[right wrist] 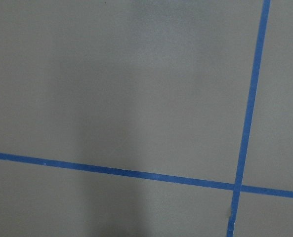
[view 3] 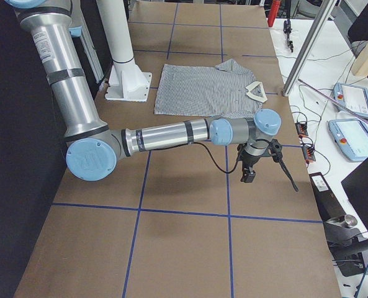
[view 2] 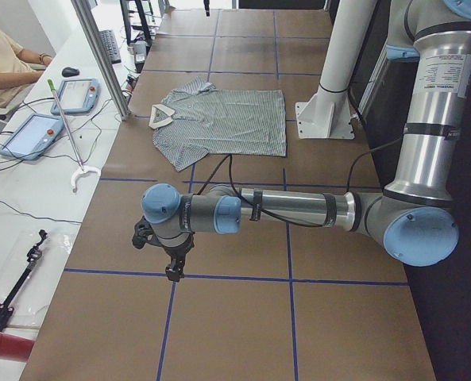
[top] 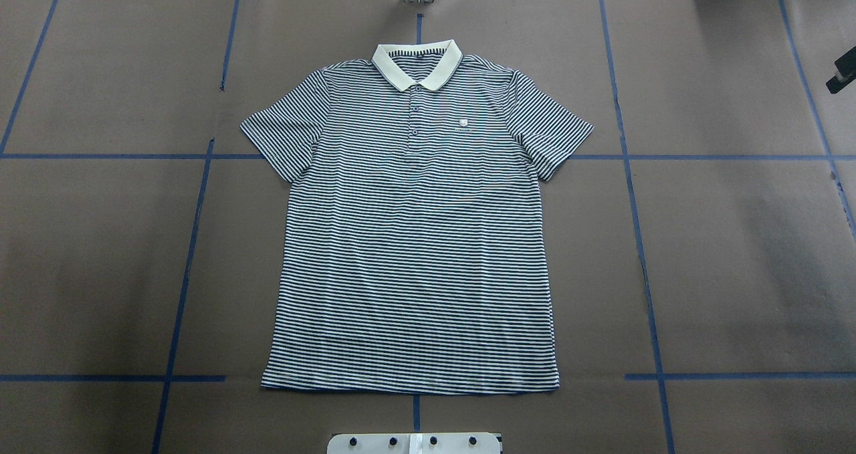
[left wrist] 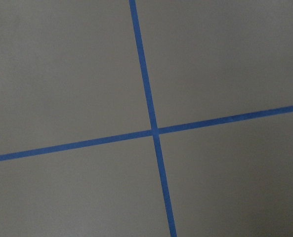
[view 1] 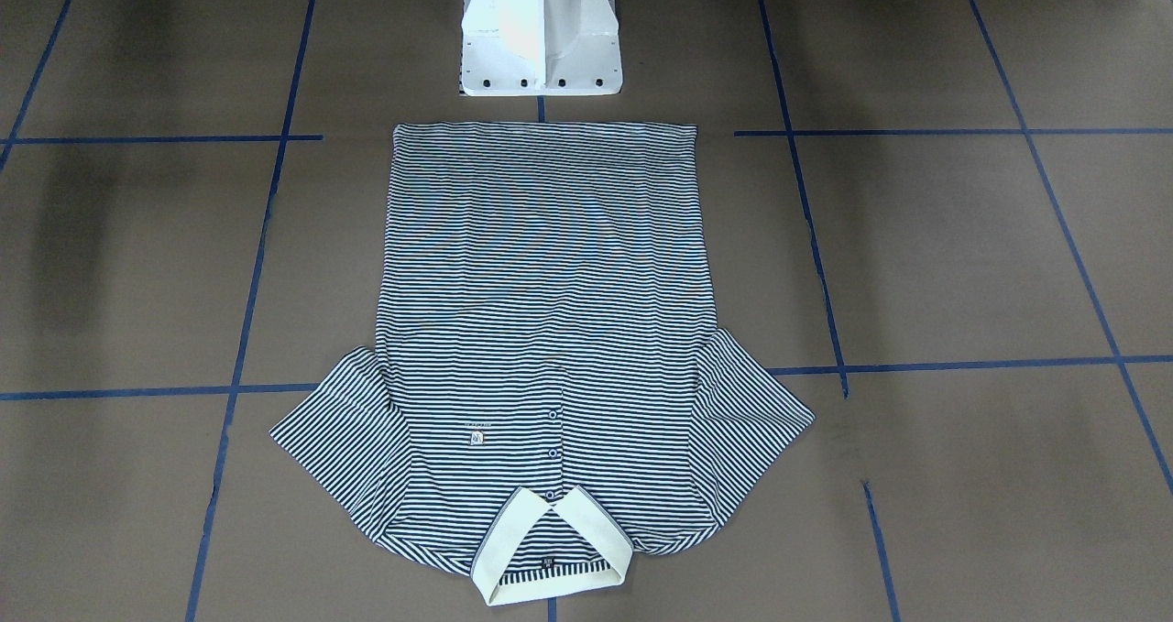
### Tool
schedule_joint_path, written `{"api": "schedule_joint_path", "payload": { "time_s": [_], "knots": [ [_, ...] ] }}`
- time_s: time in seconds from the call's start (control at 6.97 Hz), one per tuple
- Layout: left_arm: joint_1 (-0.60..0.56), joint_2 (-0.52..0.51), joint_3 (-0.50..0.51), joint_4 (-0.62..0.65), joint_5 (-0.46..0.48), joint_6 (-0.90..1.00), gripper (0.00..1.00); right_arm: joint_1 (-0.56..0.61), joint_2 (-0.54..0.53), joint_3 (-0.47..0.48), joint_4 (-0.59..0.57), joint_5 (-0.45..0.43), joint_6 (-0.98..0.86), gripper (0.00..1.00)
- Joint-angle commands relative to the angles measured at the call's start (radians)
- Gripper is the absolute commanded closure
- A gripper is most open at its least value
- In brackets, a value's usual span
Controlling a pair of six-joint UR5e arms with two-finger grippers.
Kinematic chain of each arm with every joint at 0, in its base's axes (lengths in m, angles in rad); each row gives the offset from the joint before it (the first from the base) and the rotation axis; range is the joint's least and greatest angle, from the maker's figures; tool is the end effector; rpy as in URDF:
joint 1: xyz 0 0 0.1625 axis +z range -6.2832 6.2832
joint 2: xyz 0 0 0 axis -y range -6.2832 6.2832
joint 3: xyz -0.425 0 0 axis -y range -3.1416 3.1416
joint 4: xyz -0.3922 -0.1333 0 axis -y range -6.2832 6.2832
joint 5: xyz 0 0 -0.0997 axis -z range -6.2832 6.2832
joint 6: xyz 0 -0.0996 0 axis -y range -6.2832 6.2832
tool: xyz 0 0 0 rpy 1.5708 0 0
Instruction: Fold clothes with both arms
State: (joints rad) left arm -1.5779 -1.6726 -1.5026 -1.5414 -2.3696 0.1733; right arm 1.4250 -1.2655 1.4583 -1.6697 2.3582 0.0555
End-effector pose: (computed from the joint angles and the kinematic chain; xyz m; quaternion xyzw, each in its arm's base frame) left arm -0.0657 -0.5347 0.6412 0.0370 0.3871 0.0773 0.9180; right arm -0.0278 -0.6211 0.5533 0.0046 -0.3856 -0.0596 0.9207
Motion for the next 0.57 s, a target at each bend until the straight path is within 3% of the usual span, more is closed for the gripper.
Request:
{"api": "schedule_joint_path", "payload": {
  "time_s": [0.0, 0.29, 0.43],
  "knots": [
    [-0.013, 0.001, -0.016, -0.079, -0.022, 0.005, 0.00, 0.002, -0.046, 0.011, 0.039, 0.003, 0.004, 0.00],
    [-0.008, 0.030, -0.031, -0.092, -0.037, -0.006, 0.00, 0.000, -0.136, -0.027, 0.292, 0.007, 0.016, 0.00],
    [-0.004, 0.018, -0.037, -0.097, -0.039, -0.008, 0.00, -0.049, -0.144, -0.041, 0.362, 0.006, 0.017, 0.00]
  ]
}}
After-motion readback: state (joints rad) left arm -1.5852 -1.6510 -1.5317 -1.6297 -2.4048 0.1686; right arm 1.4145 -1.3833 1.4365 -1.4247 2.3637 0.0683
